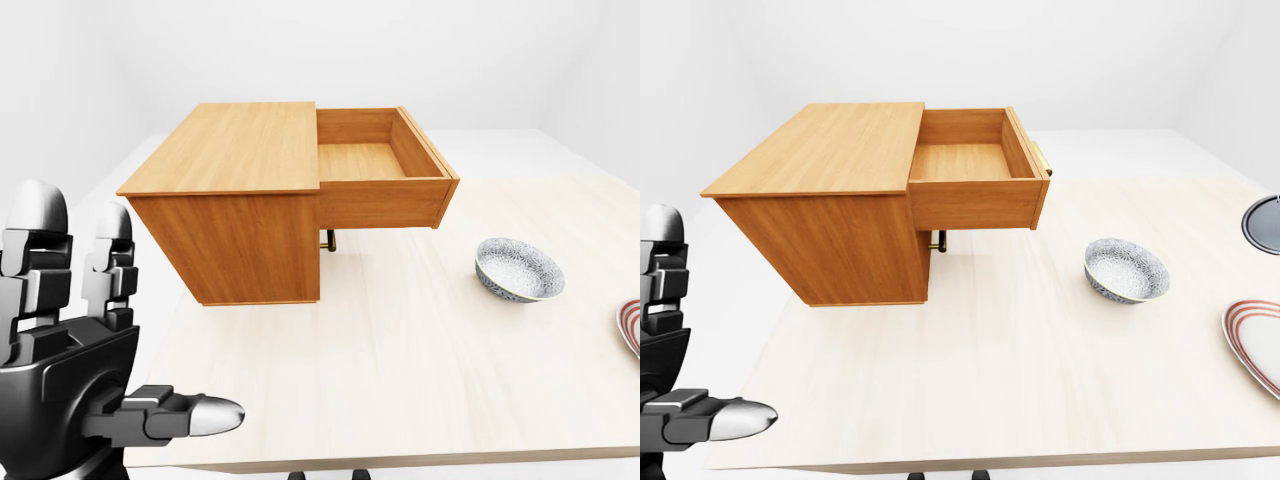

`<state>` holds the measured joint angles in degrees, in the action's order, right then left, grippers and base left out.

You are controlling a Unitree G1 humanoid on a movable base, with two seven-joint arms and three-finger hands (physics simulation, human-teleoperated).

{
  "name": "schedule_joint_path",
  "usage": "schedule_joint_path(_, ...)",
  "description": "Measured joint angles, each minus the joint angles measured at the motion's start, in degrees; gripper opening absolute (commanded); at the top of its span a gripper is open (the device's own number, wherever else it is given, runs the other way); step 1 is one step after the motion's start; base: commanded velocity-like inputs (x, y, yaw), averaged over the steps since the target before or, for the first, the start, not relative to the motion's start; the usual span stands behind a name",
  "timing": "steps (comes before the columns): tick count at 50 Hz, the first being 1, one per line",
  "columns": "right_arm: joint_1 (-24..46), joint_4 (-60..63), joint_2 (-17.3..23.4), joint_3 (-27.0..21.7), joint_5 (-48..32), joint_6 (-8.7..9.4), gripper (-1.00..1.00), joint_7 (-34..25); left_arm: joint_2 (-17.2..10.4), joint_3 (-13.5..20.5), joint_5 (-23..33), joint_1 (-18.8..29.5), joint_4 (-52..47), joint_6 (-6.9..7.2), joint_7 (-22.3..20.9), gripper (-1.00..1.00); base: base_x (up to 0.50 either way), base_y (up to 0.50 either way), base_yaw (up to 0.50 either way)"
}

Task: Put the ketchup in the top drawer of the cabinet.

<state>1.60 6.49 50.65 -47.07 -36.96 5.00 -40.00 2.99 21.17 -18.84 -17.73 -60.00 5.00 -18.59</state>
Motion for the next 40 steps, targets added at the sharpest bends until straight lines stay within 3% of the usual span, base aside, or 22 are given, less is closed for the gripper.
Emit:
schedule_joint_path(8, 4.6, 2.8, 4.7, 2.2, -2.2, 0.00, -1.00, 0.0, -0.1, 0.3, -0.3, 0.2, 0.0, 0.00, 0.1, 1.00, 0.00, 0.00, 0.00)
schedule_joint_path(24, 21.1, 1.4, 14.7, 16.7, -1.4, 0.00, -1.00, 0.0, -0.2, 0.5, -0.6, 0.4, 0.0, 0.00, 0.3, 1.00, 0.00, 0.00, 0.00)
schedule_joint_path(34, 32.4, -1.3, 16.9, 25.7, -2.4, 0.00, -1.00, 0.0, -0.2, 0.6, -0.8, 0.5, 0.0, 0.00, 0.4, 1.00, 0.00, 0.00, 0.00)
schedule_joint_path(40, 42.1, -4.7, 15.6, 31.3, -6.6, 0.00, -1.00, 0.0, -0.3, 0.6, -0.8, 0.5, 0.0, 0.00, 0.4, 1.00, 0.00, 0.00, 0.00)
